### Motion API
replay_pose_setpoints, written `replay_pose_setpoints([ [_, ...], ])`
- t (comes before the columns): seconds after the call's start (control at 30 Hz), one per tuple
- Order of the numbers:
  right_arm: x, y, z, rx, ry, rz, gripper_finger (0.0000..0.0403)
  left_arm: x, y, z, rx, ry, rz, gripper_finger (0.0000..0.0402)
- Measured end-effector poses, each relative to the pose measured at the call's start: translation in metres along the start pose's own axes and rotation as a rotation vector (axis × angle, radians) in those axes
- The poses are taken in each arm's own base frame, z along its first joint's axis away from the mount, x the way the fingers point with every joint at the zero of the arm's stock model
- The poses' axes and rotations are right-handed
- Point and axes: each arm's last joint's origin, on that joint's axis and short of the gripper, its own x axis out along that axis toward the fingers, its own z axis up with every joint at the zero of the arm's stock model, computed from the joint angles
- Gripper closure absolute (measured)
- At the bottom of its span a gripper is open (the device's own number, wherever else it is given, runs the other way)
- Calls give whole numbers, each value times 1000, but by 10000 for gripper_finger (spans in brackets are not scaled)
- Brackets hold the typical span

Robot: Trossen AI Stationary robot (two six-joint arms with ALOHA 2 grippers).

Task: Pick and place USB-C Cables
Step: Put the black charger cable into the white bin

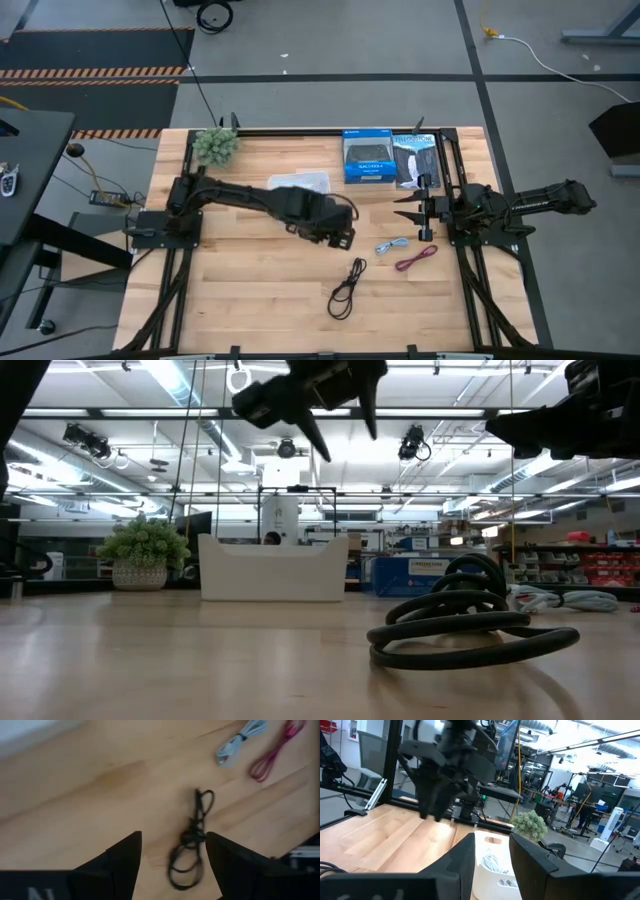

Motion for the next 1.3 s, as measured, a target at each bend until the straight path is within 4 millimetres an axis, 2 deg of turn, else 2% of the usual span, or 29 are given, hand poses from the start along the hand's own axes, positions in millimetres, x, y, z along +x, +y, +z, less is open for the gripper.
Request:
replay_pose_setpoints([
  [0.4, 0, 0, 0, 0, 0, 0, 275, -3, -21, -43, -169, -39, -139, 174],
  [0.7, 0, 0, 0, 0, 0, 0, 275, 1, -43, -60, -241, -68, -339, 206],
  [0.87, 0, 0, 0, 0, -1, 0, 275, 11, -47, -67, -267, -72, -355, 214],
  [0.97, 0, 0, 0, 0, -4, -3, 275, 10, -51, -68, -284, -74, -400, 214],
  [1.1, 0, 0, 1, 0, -7, -3, 275, 13, -51, -70, -252, -96, -388, 214],
  [1.3, 0, 0, 1, 0, -6, -3, 275, 33, -46, -70, -80, -197, -305, 214],
])
